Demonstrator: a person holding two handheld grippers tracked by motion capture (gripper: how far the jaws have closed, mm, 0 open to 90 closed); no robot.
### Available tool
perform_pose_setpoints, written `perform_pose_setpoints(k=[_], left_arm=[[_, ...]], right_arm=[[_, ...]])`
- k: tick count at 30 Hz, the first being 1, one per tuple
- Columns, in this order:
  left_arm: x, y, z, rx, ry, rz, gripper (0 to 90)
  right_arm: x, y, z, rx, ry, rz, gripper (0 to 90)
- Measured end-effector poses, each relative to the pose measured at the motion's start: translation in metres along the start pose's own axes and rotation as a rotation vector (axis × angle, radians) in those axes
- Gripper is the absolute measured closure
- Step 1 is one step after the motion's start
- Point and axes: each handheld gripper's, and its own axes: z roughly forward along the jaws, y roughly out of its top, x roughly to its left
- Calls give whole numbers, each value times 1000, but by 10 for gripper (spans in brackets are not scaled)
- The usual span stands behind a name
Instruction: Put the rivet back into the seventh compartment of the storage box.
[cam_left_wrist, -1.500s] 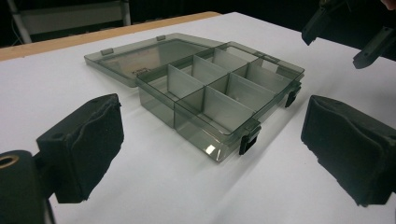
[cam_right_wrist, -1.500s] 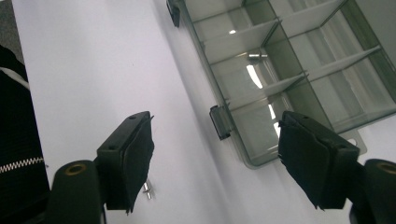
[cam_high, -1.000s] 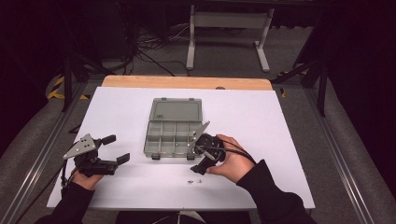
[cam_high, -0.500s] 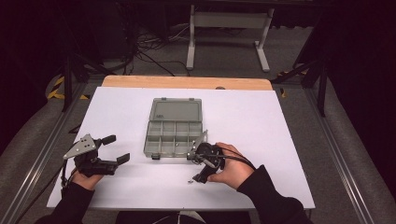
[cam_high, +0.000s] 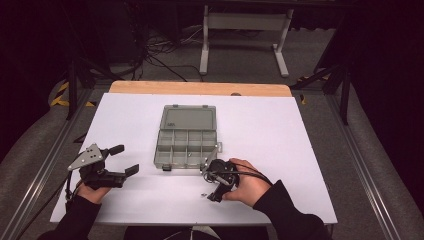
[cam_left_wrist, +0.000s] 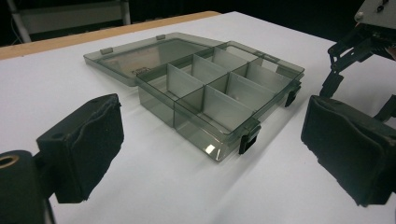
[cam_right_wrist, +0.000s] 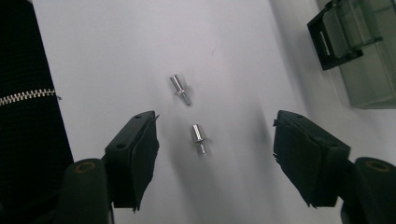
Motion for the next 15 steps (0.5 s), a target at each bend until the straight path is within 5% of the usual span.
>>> perform_pose_setpoints(k=[15], left_arm=[[0,0,-1,0,-5,0,65]], right_arm=[[7,3,5,67,13,-57,625]])
